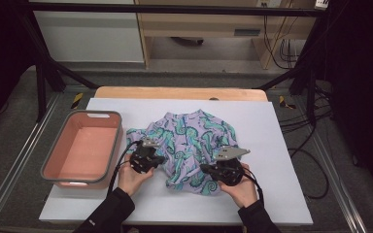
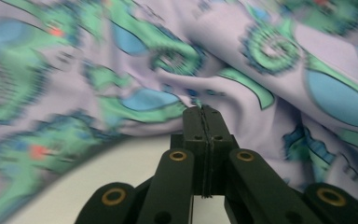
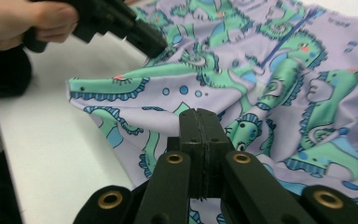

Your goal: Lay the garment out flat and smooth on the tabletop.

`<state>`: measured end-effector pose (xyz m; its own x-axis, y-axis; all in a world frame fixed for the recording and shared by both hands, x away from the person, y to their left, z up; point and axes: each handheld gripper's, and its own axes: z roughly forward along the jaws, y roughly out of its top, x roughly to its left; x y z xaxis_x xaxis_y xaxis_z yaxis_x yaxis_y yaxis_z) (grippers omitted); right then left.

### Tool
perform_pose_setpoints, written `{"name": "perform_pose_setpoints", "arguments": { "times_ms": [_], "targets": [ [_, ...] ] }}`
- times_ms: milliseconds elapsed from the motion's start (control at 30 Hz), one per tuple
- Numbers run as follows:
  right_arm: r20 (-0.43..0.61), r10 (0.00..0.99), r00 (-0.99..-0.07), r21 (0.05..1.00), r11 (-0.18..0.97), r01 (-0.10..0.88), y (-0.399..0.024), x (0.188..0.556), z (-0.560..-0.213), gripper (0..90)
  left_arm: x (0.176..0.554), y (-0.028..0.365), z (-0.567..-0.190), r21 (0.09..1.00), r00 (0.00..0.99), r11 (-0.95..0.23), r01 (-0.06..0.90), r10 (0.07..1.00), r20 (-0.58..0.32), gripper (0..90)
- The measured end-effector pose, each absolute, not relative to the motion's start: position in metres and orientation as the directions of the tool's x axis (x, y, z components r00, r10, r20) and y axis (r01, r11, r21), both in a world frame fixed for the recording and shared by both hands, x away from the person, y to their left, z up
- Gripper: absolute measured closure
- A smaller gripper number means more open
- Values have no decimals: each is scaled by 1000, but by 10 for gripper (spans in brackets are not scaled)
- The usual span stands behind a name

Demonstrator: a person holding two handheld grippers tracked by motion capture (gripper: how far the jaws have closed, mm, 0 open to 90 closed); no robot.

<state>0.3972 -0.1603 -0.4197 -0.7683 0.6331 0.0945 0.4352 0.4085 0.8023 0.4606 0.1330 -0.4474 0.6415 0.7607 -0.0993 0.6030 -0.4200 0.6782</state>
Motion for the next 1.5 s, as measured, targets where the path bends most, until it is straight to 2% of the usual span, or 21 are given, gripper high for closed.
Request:
{"name": "perform_pose_setpoints", "arguments": {
  "times_ms": [200,300,467,500,567,600,667,700,767,800,867,900,1033,1067,1167,1233,1300,1333,1367,1433,1500],
  "targets": [
    [129,586,-800,818,393,419,-162,381,-411,900,481,152,-427,693,559,-359,625,825,-77,897],
    [140,551,-823,797,430,424,-153,371,-423,900,490,155,-428,683,528,-341,646,846,-76,897],
    [147,555,-819,738,490,464,-147,366,-453,891,489,156,-437,676,529,-321,663,840,-120,879],
    [153,560,-814,737,484,472,-148,366,-455,870,485,157,-437,691,536,-310,653,833,-133,841],
    [152,572,-806,767,446,461,-153,369,-450,795,476,156,-436,715,552,-276,643,814,-182,687],
    [149,578,-802,786,422,451,-157,370,-446,767,470,154,-435,726,566,-271,632,801,-194,640],
    [123,611,-782,820,381,428,-167,372,-436,671,459,147,-431,742,595,-284,607,781,-188,502],
    [112,634,-765,828,367,425,-173,374,-432,658,453,143,-429,748,610,-301,591,774,-171,444],
    [71,685,-725,838,353,416,-184,378,-427,542,443,133,-428,762,639,-314,566,751,-165,386],
    [49,711,-701,838,353,417,-190,381,-427,479,438,128,-429,764,653,-319,561,738,-171,330],
    [56,745,-664,829,336,448,-200,388,-431,448,432,117,-433,752,671,-332,569,716,-192,295],
    [60,758,-649,829,325,456,-204,392,-434,408,429,113,-436,743,683,-345,574,702,-202,295],
    [77,786,-613,808,311,500,-211,402,-444,355,425,96,-451,703,708,-396,591,672,-216,306],
    [86,784,-615,801,313,511,-211,404,-446,345,426,92,-455,693,712,-407,595,668,-218,331],
    [88,775,-625,790,328,518,-204,410,-452,368,427,86,-463,682,716,-411,605,655,-241,502],
    [80,760,-645,785,352,511,-199,413,-457,458,426,84,-465,687,728,-418,594,643,-237,672],
    [75,744,-664,776,375,508,-197,414,-461,652,423,86,-464,688,741,-439,577,635,-217,786],
    [73,735,-675,770,388,506,-196,413,-462,707,421,88,-462,692,747,-443,570,630,-212,825],
    [68,730,-680,761,403,509,-197,412,-461,807,419,91,-460,699,753,-441,563,622,-214,866],
    [75,725,-684,762,401,509,-200,409,-457,900,414,96,-453,709,761,-438,553,611,-216,873],
    [98,725,-681,770,379,514,-206,404,-450,900,407,103,-445,725,774,-435,534,596,-213,875]
  ]
}}
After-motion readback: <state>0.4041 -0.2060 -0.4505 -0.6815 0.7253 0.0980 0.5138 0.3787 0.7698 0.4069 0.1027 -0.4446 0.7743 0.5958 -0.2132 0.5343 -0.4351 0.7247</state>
